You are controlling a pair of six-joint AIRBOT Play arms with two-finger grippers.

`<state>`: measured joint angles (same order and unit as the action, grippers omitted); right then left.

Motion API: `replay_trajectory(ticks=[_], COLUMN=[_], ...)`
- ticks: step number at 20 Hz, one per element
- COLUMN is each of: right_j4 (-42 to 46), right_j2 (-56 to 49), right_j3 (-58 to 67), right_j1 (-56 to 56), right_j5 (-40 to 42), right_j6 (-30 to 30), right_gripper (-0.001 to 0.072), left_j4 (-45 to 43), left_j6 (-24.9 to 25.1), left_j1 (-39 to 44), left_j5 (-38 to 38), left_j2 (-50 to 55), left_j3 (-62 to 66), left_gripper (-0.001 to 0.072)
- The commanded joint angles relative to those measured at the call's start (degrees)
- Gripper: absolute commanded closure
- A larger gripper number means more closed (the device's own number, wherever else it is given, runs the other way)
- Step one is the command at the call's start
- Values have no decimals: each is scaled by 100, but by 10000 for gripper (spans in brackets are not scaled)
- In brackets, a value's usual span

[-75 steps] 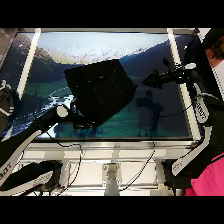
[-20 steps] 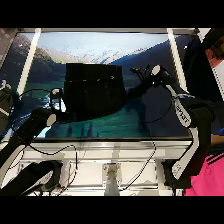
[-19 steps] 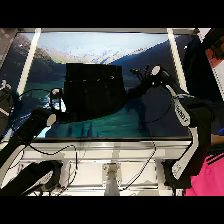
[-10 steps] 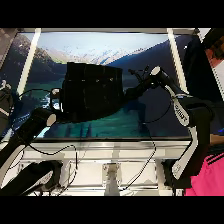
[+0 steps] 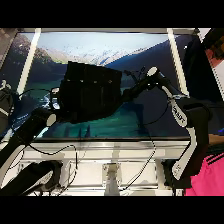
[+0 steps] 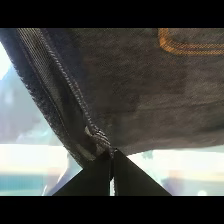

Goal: Fold the clothes and pants, and hang the long-sleeved shirts on hangers.

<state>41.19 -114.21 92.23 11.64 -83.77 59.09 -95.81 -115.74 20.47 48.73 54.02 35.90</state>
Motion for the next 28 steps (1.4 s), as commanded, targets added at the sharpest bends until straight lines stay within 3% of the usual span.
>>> replay_trajectory(ticks=[1,4,7,10,14,19,24,28], right_j4=[-1228,-3254,-4258,-4527,-4581,-3840,-3713,-3731], right_j2=[11,251,577,776,778,778,778,778], right_j3=[-2,-2,22,170,1058,2406,2638,2638], right_j1=[-28,-431,-772,-892,-673,-629,-553,-553], right_j5=[-372,-70,656,1360,2026,3762,5357,6109], right_j6=[164,164,164,323,332,522,463,463], right_gripper=[690,690,689,689,690,691,691,690], left_j4=[9,2,0,68,916,1213,1185,1014], left_j6=[-2,0,2,2,2,-2,61,68], left_j1=[-138,-531,-765,-763,-660,-625,-629,-658], left_j5=[-831,-1381,-2404,-2988,-3766,-5034,-5093,-5090], left_j2=[-4,-2,17,332,1207,2107,2887,3165], left_j3=[116,938,1982,2734,3281,4203,5768,6666], left_gripper=[699,700,701,702,701,703,703,703])
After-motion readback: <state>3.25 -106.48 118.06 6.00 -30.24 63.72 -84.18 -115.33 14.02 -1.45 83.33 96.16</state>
